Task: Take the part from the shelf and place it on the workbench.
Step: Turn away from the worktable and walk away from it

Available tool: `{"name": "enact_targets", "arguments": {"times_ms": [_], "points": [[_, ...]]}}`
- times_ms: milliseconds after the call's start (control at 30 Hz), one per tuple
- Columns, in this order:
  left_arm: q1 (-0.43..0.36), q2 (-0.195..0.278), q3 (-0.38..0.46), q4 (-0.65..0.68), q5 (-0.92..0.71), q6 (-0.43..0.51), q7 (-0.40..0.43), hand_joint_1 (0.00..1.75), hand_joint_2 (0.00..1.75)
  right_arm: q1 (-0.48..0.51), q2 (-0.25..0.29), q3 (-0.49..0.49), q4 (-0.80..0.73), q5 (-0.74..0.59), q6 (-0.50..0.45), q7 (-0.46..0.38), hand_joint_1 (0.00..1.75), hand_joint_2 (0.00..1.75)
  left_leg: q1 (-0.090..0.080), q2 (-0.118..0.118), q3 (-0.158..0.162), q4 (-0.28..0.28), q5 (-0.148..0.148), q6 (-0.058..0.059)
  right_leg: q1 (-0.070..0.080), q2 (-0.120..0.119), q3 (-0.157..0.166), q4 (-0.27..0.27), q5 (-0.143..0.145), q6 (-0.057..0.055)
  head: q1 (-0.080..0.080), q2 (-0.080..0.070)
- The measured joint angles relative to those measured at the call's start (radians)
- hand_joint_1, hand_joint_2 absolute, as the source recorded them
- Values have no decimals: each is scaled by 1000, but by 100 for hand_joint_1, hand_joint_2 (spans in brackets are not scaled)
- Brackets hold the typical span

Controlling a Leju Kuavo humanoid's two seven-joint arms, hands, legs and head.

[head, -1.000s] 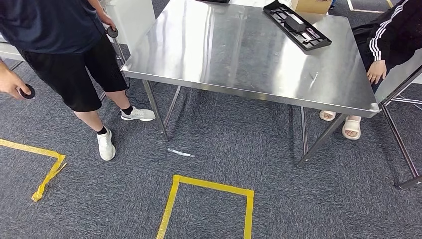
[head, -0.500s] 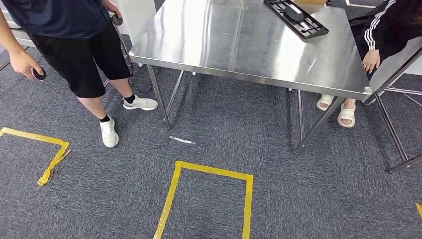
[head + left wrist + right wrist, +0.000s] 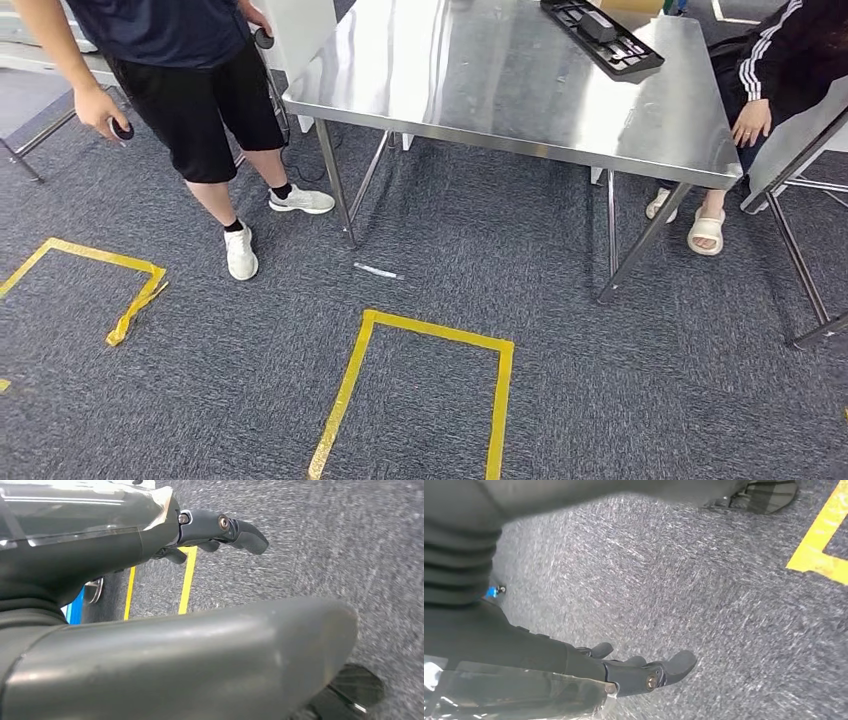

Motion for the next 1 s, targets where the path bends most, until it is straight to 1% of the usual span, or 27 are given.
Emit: {"name": "enact_targets", "arguments": {"times_ms": [33, 67, 133, 167, 200, 233, 267, 300, 333, 367, 400, 433, 500, 533, 567, 600, 633, 667, 700, 733, 800, 833, 867, 900, 933, 967, 1000], "points": [[-2, 0, 0, 0, -1, 0, 0, 0, 0, 0, 0, 0, 0, 0, -1, 0, 0, 175, -2, 15, 39, -59, -4, 3, 3, -9, -4, 6, 0, 4, 0, 0], [-4, 0, 0, 0, -2, 1, -1, 0, 0, -1, 0, 0, 0, 0, -1, 0, 0, 175, -6, 25, 61, -100, -12, 7, 6, -19, -6, 12, 0, 9, -1, 0], [-4, 0, 0, 0, -3, 1, -1, 0, 0, -4, 1, 1, 0, 0, -2, 0, 0, 175, -12, 13, 58, -120, -19, 22, 9, -37, -11, 16, 3, 19, -1, 0], [-2, 0, 0, 0, -4, 1, -1, 0, 0, -7, 1, 1, 0, 1, -2, 0, 0, 175, -11, 4, 53, -125, -16, 31, 7, -31, -15, 23, -1, 24, -1, 0], [-1, 0, 0, 0, -4, 1, -1, 0, 0, -8, 2, 2, 0, 2, -3, 0, 0, 175, -10, -5, 48, -127, -10, 40, 6, -14, -27, 41, -13, 27, 1, 0], [0, 0, 0, 0, -3, 1, 0, 0, 0, -7, 3, 2, 0, 2, -3, 0, 0, 175, -9, -14, 43, -130, -4, 49, 4, 10, -46, 80, -35, 27, 2, 0], [0, 0, 0, 0, -3, 1, 0, 0, 0, -5, 3, 2, 0, 3, -3, 0, 0, 175, -9, -23, 37, -131, 1, 55, 2, 37, -74, 139, -66, 24, 4, 0], [-1, -1, 0, 0, -3, 1, 0, 0, 0, -3, 4, 2, 0, 4, -3, 0, 0, 175, -10, -34, 30, -130, 6, 59, 2, 54, -106, 211, -96, 20, 5, 0], [-1, -1, 0, 0, -3, 1, 0, 0, 0, 0, 4, 2, 0, 4, -3, 0, 0, 175, -11, -47, 24, -130, 11, 61, 1, 63, -135, 275, -119, 18, 5, 0], [0, -1, 0, 0, -3, 1, 0, 0, 0, 2, 4, 3, 1, 4, -3, 0, 0, 175, -13, -60, 19, -129, 16, 61, 1, 67, -151, 311, -127, 20, 5, 0], [1, -1, 0, 0, -3, 1, 0, 0, 0, 2, 3, 3, 1, 4, -3, 0, 0, 175, -13, -72, 15, -129, 20, 60, 1, 70, -149, 310, -120, 26, 5, 0], [2, -1, 0, 0, -3, 1, 0, 0, 0, 2, 3, 4, 1, 4, -3, 0, 0, 175, -13, -85, 12, -129, 24, 58, 1, 73, -126, 266, -98, 33, 5, 0], [2, -2, 0, 0, -2, 0, 0, 0, 0, 2, 3, 8, 1, 7, -3, 0, 0, 175, -15, -109, 8, -127, 31, 51, -1, 104, -54, 119, -42, 44, 6, 0], [1, -2, 0, 0, 0, -2, -3, 0, 0, 1, 3, 9, 1, 8, -3, 0, 0, 175, -18, -121, 5, -126, 34, 46, -1, 119, -28, 61, -23, 44, 5, 0], [1, -2, 0, 0, 1, -5, -8, 0, 0, 1, 3, 10, 1, 10, -3, 0, 0, 175, -19, -130, 1, -125, 38, 41, -1, 130, -14, 29, -14, 41, 5, 0], [2, -2, 0, 0, 2, -8, -16, 0, 0, 0, 3, 11, 1, 12, -3, 0, 0, 175, -21, -140, -3, -125, 42, 35, 1, 130, -12, 19, -12, 36, 4, 0], [4, -2, 0, 0, 3, -13, -25, 0, 0, 0, 4, 12, 1, 14, -3, 1, 0, 175, -19, -148, -7, -126, 46, 29, 1, 121, -14, 20, -9, 31, 3, 0], [7, -2, 0, 0, 4, -18, -32, 0, 0, 0, 5, 13, 1, 15, -3, 1, 0, 175, -18, -146, -11, -123, 46, 24, -2, 111, -13, 19, -4, 24, 4, 0], [9, -2, 0, 0, 4, -22, -39, 0, 0, 0, 6, 14, 2, 16, -3, 1, 0, 175, -17, -129, -19, -109, 35, 20, -4, 100, -12, 17, 0, 16, 2, 0], [10, -2, 0, 0, 5, -27, -45, 0, 0, 1, 6, 14, 2, 17, -3, 0, 0, 175, -16, -104, -35, -76, 11, 17, -7, 89, -12, 15, 4, 8, 0, 0], [8, -2, 0, 0, 5, -36, -55, 0, 0, 6, 6, 15, 2, 21, -3, 0, 0, 175, -14, -57, -88, 48, -62, 9, -6, 62, -15, 15, 7, -1, -3, 0], [8, -2, 0, 0, 6, -39, -59, 0, 0, 9, 6, 15, 2, 23, -3, 0, 0, 175, -12, -50, -117, 116, -91, 5, -4, 47, -17, 16, 7, -2, -4, 0], [8, -2, 0, 0, 6, -41, -61, 0, 0, 11, 7, 16, 2, 25, -3, 0, 0, 175, -9, -47, -136, 162, -105, 1, -3, 33, -19, 16, 7, -2, -4, 0], [9, -2, 0, 0, 6, -42, -62, 0, 0, 12, 7, 16, 2, 28, -3, 0, 0, 175, -6, -44, -137, 173, -101, -2, -3, 19, -21, 17, 6, -2, -4, 0], [11, -2, 0, 0, 7, -42, -62, 0, 0, 11, 7, 16, 2, 30, -3, 0, 0, 175, -3, -39, -119, 145, -81, -4, -4, 7, -22, 17, 6, -2, -4, 0], [11, -2, 0, 0, 7, -43, -63, 0, 0, 11, 8, 17, 2, 33, -3, 0, 0, 175, 1, -27, -82, 82, -50, -6, -5, -5, -21, 17, 4, 0, -4, 0], [11, -2, 0, 0, 8, -44, -64, 0, 0, 10, 8, 18, 2, 35, -3, -1, 0, 175, 2, -4, -40, 8, -25, -7, -3, -15, -18, 19, 1, 3, -4, 0]]}}
